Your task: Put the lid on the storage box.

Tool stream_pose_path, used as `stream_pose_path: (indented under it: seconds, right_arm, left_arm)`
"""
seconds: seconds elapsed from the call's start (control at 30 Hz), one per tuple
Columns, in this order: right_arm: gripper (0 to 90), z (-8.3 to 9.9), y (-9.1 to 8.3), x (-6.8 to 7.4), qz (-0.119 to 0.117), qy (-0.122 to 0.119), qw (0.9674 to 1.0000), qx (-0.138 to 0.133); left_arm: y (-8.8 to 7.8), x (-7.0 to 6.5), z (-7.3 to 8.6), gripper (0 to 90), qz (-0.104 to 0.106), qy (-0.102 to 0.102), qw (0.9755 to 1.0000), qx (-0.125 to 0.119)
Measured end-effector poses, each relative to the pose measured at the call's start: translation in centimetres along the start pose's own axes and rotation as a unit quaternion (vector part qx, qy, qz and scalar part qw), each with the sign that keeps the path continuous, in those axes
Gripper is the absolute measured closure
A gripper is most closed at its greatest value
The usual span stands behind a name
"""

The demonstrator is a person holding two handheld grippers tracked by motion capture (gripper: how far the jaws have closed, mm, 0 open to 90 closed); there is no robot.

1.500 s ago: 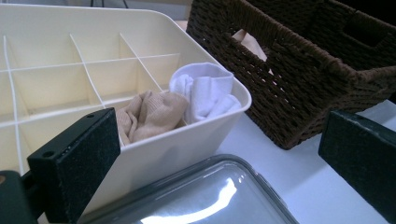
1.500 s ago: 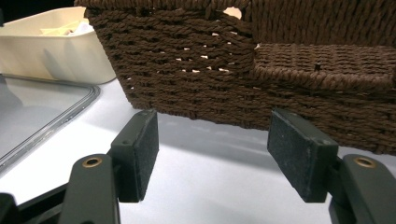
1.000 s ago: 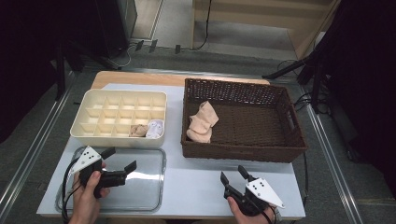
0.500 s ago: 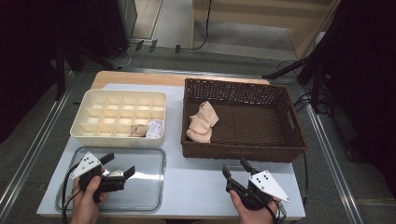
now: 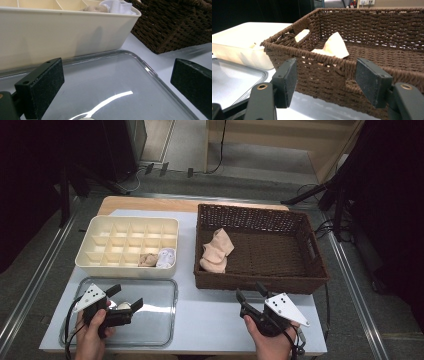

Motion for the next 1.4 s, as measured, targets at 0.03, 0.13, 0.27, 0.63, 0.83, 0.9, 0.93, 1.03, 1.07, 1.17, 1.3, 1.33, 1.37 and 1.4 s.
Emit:
stream_pose_path:
  seconds: [0.03,0.13,0.27,0.63,0.83,0.9,0.93,1.03,1.07,1.17,1.3,1.33,1.37,1.4]
  right_arm:
    - [35.2,-0.1,0.1,0.0,-0.001,0.0,1.0,0.0]
    - [35.2,-0.7,0.6,-0.2,-0.002,0.0,1.0,0.002]
    - [35.3,-1.1,1.2,-0.3,-0.002,0.0,1.0,0.003]
    - [35.7,-2.5,3.7,-1.5,-0.001,0.01,0.9998,0.016]
    - [36.9,-3.4,5.2,-2.2,0.001,0.007,0.9996,0.027]
    - [37.6,-3.7,5.7,-2.3,0.001,0.006,0.9994,0.034]
    - [37.8,-3.8,6.0,-2.4,0.002,0.008,0.9993,0.037]
    - [39.5,-4.1,6.8,-2.6,0.001,0.007,0.999,0.044]
    - [40.3,-4.3,7.0,-2.7,0.001,0.006,0.999,0.045]
    - [42.7,-4.7,7.7,-3.2,0.001,0.01,0.9986,0.051]
    - [44.8,-5.0,8.6,-3.7,0.002,0.014,0.9979,0.063]
    - [45.5,-5.0,8.7,-3.9,0.004,0.017,0.9977,0.066]
    - [46.2,-5.1,8.9,-4.0,0.006,0.017,0.9975,0.069]
    - [46.6,-5.1,9.1,-4.2,0.006,0.022,0.9973,0.071]
  left_arm:
    - [0.0,0.0,0.0,0.0,0.0,0.0,1.0,0.0]
    - [0.0,0.1,0.0,0.0,0.001,0.0,1.0,0.0]
    - [0.0,0.2,0.0,0.0,0.0,-0.002,1.0,-0.002]
    - [0.0,0.4,-0.1,0.0,0.002,-0.011,0.9999,-0.003]
    - [-0.3,0.7,-0.4,0.0,0.004,-0.021,0.9997,-0.01]
    - [-0.3,0.8,-0.5,0.0,0.005,-0.025,0.9996,-0.013]
    - [-0.3,0.9,-0.6,0.0,0.006,-0.027,0.9995,-0.013]
    - [-0.2,0.9,-0.8,0.0,0.008,-0.03,0.9994,-0.016]
    - [-0.1,0.9,-0.8,0.0,0.008,-0.027,0.9995,-0.015]
    - [0.0,0.9,-0.6,0.0,0.008,-0.024,0.9996,-0.011]
    - [0.0,0.8,-0.6,0.0,0.009,-0.026,0.9996,-0.011]
    - [0.0,0.9,-0.6,0.0,0.01,-0.027,0.9995,-0.011]
    - [0.0,0.9,-0.6,0.0,0.01,-0.027,0.9995,-0.012]
    - [-0.1,0.9,-0.6,0.0,0.01,-0.027,0.9995,-0.012]
Point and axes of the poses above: each handheld gripper's, and its own axes: y roughly forward along the jaws, z roughly out of its underside, x roughly to its left, the point moved 5 cm from there along y, roughly forward along the jaws, and after that the axes turned 11 degrees about -z, right-handed, at the moved point
